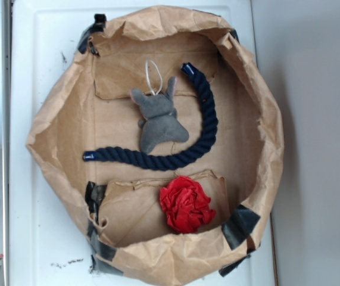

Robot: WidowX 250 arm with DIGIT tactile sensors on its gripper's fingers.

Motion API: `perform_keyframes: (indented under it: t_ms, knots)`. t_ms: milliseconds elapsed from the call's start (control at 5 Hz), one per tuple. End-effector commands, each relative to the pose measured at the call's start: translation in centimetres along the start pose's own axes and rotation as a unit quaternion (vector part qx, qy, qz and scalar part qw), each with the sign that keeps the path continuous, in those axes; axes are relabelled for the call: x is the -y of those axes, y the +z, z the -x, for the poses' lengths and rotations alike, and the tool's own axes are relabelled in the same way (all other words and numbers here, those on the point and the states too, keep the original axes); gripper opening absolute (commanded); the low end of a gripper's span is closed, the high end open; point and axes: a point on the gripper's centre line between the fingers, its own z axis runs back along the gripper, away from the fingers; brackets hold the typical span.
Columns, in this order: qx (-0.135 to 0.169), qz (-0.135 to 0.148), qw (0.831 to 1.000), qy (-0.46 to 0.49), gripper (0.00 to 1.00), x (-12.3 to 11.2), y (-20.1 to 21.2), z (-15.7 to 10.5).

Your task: Grab the blue rope.

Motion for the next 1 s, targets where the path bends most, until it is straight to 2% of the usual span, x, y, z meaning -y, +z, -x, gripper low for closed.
perform_keyframes:
  t_ms: [0, 200, 400, 600, 800]
  knots:
    - [0.0, 0.0, 1.0, 0.0, 1.0, 0.0, 0.0, 0.0]
    - [-0.022, -0.008, 0.999, 0.048, 1.0, 1.8, -0.2, -4.9]
    - [-0.026, -0.022, 0.998, 0.055, 1.0, 1.6, -1.4, -9.9]
    - [-0.013, 0.004, 0.999, 0.037, 1.0, 1.3, -0.5, -15.0]
    - [-0.013, 0.004, 0.999, 0.037, 1.0, 1.3, -0.5, -15.0]
